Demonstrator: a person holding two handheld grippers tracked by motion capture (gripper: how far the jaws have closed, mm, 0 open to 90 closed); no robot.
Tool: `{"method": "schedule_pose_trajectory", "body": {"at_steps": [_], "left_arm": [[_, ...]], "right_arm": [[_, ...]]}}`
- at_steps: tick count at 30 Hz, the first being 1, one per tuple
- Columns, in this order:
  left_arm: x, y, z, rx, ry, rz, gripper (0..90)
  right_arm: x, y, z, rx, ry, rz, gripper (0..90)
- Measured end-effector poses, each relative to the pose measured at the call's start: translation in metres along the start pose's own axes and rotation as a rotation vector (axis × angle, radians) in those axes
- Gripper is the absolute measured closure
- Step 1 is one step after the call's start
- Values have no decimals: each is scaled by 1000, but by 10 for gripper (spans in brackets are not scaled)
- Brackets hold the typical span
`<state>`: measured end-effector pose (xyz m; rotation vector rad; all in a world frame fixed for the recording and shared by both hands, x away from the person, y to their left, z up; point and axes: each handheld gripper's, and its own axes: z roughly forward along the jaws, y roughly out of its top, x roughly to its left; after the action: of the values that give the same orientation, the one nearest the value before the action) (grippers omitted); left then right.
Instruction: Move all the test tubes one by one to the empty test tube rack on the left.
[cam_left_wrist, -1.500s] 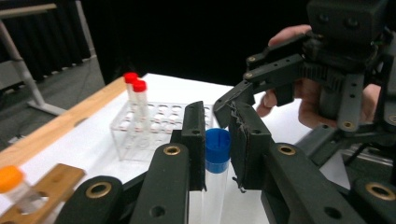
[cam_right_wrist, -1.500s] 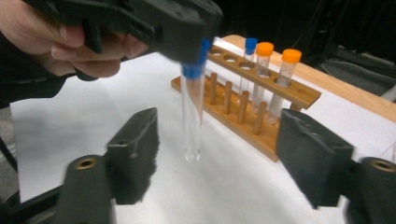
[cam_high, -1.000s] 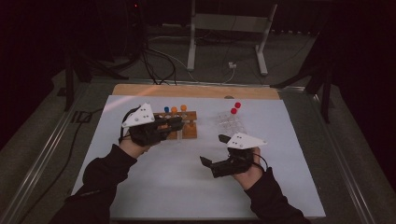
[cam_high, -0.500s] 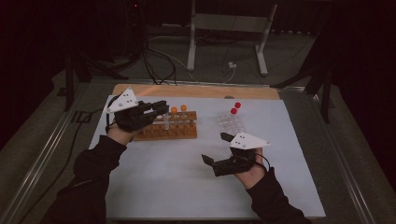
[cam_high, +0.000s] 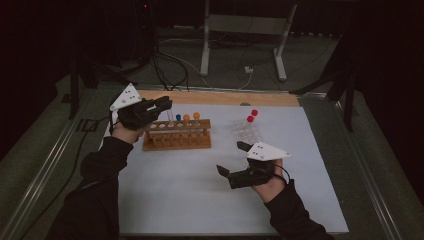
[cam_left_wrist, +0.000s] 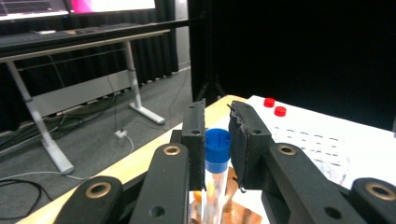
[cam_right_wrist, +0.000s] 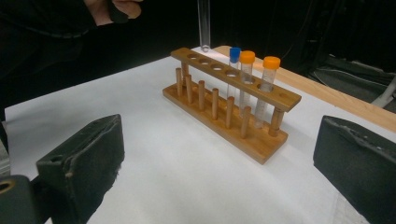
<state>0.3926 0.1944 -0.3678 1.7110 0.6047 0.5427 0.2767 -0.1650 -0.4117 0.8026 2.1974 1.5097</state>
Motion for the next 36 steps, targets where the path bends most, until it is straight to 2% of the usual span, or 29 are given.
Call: {"method": "schedule_pose_trajectory", "body": {"at_steps": [7,16,24,36], "left_arm": [[12,-9,7,11,46,-24,779],[20,-23,18,22,73,-55,779],[21,-35,25,36,84,-64,779],[18,-58,29,59,81,-102,778]], "right_arm": [[0,1,-2,-13,-6,1,18],[-1,1,-2,-12,-6,2,18],[-1,1,-3,-10,-4,4,18],[-1,1,-3,-10,-6,3,18]]}}
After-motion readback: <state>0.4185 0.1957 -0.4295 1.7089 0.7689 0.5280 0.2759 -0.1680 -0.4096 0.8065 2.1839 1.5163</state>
